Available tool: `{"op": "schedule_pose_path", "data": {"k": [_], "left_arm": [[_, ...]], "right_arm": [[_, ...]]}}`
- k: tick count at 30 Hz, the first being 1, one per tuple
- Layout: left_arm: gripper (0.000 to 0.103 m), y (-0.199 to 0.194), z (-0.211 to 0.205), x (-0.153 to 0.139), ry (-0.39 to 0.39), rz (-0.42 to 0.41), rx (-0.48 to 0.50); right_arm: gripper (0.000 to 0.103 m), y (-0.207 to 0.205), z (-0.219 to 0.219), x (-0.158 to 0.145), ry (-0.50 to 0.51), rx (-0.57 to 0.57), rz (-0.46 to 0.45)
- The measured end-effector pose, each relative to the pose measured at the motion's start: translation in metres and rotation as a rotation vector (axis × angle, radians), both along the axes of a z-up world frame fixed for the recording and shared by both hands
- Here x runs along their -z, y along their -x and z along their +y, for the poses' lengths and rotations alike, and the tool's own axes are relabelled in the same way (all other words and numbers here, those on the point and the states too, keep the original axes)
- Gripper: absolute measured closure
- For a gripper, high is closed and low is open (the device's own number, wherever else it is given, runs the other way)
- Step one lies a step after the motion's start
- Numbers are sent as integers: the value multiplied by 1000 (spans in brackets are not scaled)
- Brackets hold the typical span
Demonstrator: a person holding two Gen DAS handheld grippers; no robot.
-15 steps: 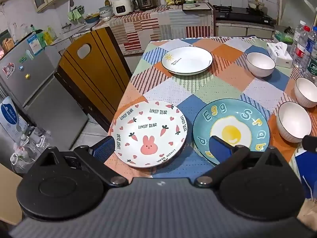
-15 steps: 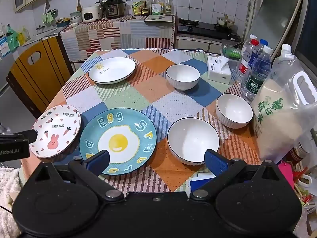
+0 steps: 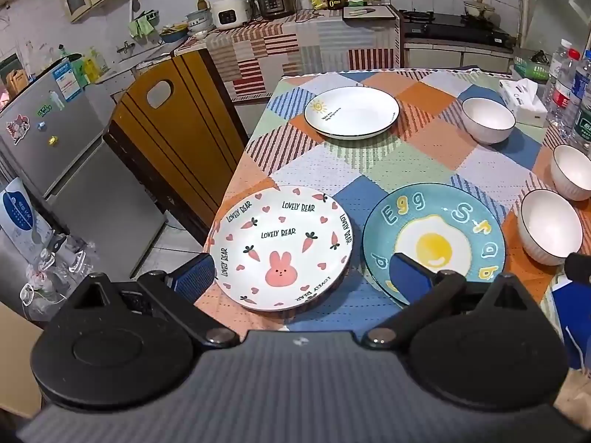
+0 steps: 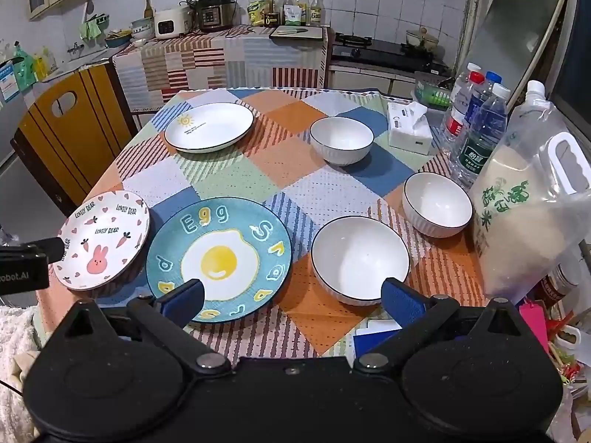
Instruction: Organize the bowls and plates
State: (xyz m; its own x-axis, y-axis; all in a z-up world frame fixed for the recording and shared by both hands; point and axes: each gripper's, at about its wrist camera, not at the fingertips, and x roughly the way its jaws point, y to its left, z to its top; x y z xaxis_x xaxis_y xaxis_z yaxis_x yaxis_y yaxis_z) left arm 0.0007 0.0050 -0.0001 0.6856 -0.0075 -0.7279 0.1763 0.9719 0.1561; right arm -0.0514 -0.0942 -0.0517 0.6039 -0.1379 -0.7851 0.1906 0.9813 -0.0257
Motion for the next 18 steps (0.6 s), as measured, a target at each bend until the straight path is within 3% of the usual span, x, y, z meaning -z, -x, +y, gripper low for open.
{"op": "schedule_pose_path", "data": {"k": [7,18], "left_arm": [[0,-2,6,2,26,10,-10],[0,4,15,-1,74,-51,0]], "right_arm": [[0,1,-1,1,3,6,0],[0,2,-2,1,-5,14,-31]]}}
